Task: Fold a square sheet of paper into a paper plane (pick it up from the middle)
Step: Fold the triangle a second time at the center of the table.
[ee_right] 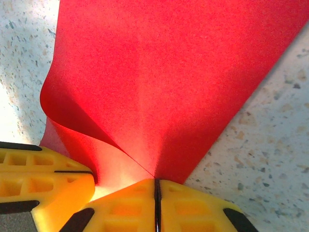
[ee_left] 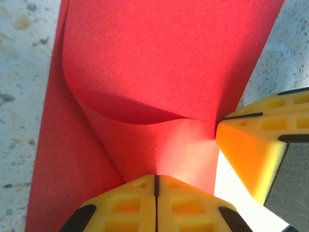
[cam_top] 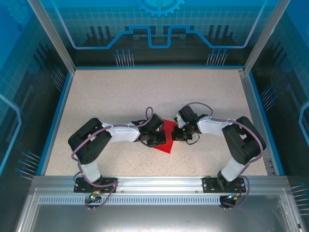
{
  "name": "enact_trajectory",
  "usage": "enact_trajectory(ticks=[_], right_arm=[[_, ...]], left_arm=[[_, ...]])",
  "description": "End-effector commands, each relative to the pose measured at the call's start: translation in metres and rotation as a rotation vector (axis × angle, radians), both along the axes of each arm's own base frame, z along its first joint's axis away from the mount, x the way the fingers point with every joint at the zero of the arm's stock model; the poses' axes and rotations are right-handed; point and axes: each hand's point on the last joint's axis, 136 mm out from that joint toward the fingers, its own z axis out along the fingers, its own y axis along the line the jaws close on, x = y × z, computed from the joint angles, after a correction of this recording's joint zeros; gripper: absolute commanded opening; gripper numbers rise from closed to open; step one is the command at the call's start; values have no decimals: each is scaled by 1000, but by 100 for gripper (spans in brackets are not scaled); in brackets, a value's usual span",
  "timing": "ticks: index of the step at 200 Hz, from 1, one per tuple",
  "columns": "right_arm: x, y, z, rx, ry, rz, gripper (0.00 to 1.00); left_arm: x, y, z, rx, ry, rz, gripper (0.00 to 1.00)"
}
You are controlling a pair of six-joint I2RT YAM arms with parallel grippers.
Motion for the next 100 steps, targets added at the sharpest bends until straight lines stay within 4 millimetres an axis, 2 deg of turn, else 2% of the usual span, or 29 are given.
enact_trajectory(ticks=[1,21,33,41,54,100], right_arm=[[-13,-11,-24,-84,53,14,9],[-15,-11,-25,-86,57,16,9],[-16,-12,-26,-91,60,19,9],[-16,-12,-26,-92,61,21,9],[-17,-13,-27,-93,64,19,9],[-18,-13,-29,-93,67,21,9]], left_arm=[[-7,11,-13,46,42,19,9],[0,-11,21,-86,-11,-19,10],[7,-14,36,-101,-57,-18,10],[10,-12,40,-90,-76,-12,10],[15,-7,37,-56,-86,-1,10],[19,3,6,17,-35,23,9]])
